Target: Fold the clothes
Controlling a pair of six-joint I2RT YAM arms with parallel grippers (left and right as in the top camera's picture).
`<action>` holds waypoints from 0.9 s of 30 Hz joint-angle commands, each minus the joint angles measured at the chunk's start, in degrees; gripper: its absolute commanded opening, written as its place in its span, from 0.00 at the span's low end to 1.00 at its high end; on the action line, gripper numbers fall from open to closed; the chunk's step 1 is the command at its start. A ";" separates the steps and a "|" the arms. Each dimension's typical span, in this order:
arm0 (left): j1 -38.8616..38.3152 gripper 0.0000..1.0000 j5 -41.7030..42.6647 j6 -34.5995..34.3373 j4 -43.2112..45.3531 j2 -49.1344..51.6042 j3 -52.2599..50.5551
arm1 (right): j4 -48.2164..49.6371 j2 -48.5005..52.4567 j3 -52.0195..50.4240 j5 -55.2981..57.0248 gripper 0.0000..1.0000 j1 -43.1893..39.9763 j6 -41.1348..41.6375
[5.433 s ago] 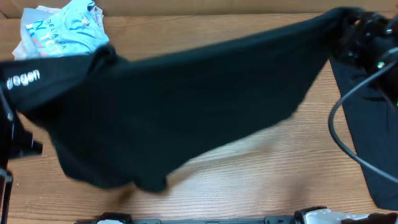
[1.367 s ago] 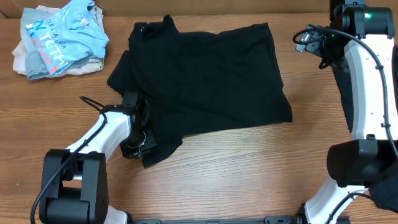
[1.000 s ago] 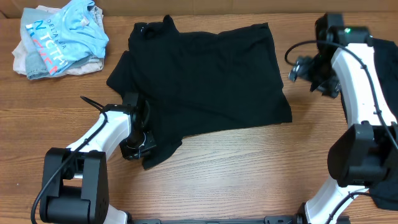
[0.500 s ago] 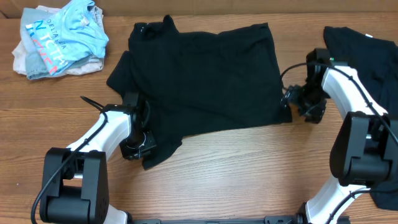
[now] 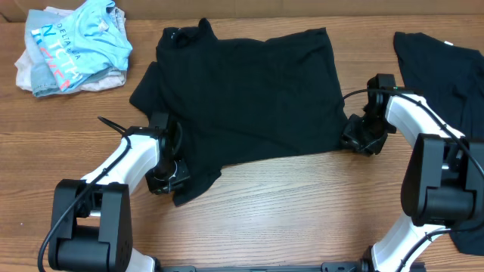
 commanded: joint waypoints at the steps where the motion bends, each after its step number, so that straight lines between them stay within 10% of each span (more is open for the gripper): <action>1: 0.09 0.08 -2.54 1.42 -0.85 1.95 -0.90 | 0.96 -0.33 -0.42 -0.42 0.28 -0.17 0.37; 4: 0.09 0.04 -2.60 1.92 -1.66 1.95 -0.79 | 1.42 -0.35 -0.39 -0.42 0.04 -0.17 0.37; 27: -0.02 0.04 -10.25 -1.77 -18.62 -24.55 12.92 | -16.04 -26.38 7.02 8.26 0.04 -0.55 6.23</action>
